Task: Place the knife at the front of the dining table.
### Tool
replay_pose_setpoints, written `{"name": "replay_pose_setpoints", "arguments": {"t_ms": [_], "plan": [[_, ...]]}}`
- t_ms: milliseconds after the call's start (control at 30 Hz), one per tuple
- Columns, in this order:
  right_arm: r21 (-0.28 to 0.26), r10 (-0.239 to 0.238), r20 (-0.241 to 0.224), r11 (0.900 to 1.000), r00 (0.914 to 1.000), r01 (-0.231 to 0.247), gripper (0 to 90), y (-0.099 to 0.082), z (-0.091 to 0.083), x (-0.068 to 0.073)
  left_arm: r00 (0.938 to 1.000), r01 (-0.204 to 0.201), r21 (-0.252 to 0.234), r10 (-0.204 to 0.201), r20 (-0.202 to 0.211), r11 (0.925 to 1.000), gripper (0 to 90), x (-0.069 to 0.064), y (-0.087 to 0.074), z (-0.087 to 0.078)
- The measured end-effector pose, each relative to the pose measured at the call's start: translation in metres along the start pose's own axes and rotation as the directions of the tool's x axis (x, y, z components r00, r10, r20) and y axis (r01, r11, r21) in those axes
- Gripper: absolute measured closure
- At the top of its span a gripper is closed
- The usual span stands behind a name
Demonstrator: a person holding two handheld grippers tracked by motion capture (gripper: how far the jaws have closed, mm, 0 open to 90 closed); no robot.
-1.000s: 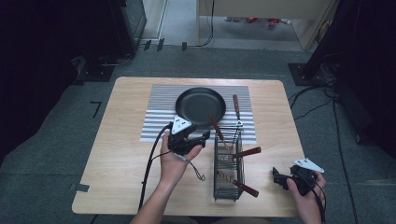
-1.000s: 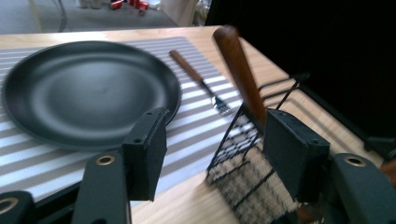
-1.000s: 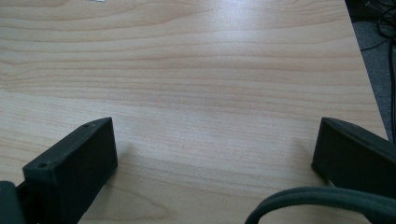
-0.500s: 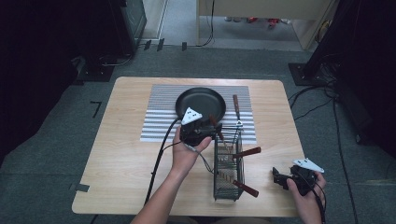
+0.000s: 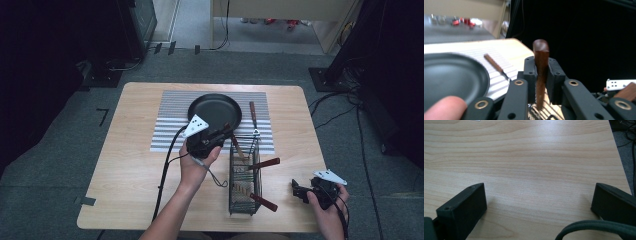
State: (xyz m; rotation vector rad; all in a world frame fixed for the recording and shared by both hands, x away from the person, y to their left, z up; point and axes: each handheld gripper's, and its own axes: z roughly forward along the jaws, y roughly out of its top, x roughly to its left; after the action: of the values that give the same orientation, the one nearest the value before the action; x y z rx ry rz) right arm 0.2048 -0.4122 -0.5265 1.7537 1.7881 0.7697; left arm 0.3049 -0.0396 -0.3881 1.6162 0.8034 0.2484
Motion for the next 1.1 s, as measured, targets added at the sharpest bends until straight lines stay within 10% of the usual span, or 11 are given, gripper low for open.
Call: {"name": "replay_pose_setpoints", "arguments": {"t_ms": [167,367,500,633,1100], "plan": [[0.000,0.000,0.000,1.0000,1.0000,0.000,0.0,0.000,0.000,0.000,0.9957,-0.093,0.031,0.093,0.004,0.9952,81.7,-0.009,0.000,0.000],[-0.001,-0.002,0.000,1.0000,1.0000,0.002,0.0,0.000,0.000,0.000,0.9979,-0.061,0.033,0.062,-0.017,0.9976,80.8,-0.005,-0.001,0.003],[0.000,-0.001,0.000,1.0000,1.0000,0.001,0.0,0.000,0.000,0.000,0.9970,-0.061,0.141,0.067,-0.039,0.9881,79.0,-0.001,-0.015,0.020],[0.000,-0.001,0.000,1.0000,1.0000,0.001,0.0,0.000,0.000,0.000,0.9996,0.006,0.130,-0.002,-0.027,0.9914,80.4,0.006,-0.020,0.025],[0.000,-0.001,0.000,1.0000,1.0000,0.001,0.0,0.000,0.000,0.000,0.9974,-0.014,0.105,0.022,-0.069,0.9944,82.1,-0.004,-0.022,0.021]]}}
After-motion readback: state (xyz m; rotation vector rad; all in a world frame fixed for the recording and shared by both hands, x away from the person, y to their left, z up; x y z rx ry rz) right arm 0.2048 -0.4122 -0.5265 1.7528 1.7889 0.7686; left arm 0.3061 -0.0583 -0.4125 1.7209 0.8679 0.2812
